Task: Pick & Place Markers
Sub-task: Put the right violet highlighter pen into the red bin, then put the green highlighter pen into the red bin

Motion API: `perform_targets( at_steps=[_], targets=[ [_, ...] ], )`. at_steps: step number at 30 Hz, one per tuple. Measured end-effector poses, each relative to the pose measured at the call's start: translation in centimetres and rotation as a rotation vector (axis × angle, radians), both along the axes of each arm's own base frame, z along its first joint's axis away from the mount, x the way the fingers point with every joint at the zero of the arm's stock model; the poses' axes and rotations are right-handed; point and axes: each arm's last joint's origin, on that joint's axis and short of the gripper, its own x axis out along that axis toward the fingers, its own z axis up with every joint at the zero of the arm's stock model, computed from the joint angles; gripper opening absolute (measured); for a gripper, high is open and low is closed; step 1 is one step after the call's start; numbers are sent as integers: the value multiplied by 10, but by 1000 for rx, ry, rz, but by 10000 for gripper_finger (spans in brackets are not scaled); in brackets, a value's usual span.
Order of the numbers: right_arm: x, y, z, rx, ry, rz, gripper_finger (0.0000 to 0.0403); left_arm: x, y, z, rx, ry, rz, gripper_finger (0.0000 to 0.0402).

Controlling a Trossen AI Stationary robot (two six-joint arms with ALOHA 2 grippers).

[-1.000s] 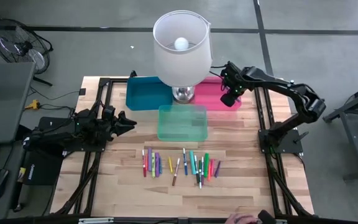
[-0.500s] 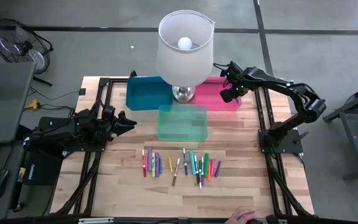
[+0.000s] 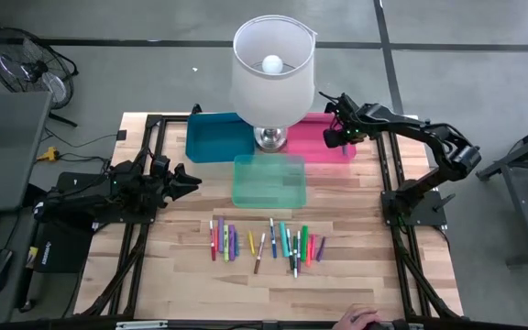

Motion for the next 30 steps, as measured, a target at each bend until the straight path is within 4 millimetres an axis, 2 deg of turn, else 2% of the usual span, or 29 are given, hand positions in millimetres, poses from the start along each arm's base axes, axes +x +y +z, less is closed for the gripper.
perform_targets(
  at_steps=[9,16,23,30],
  targets=[
    [0,1,3,4,-26,1,190,0,0,0,0,0,2,156],
    [-11,15,28,-8,-101,16,205,0,0,0,0,0,2,156],
    [-17,46,54,36,-215,64,206,0,0,0,0,0,1,156],
    [-18,91,67,91,-218,79,206,0,0,0,1,-1,-2,156]
  ],
)
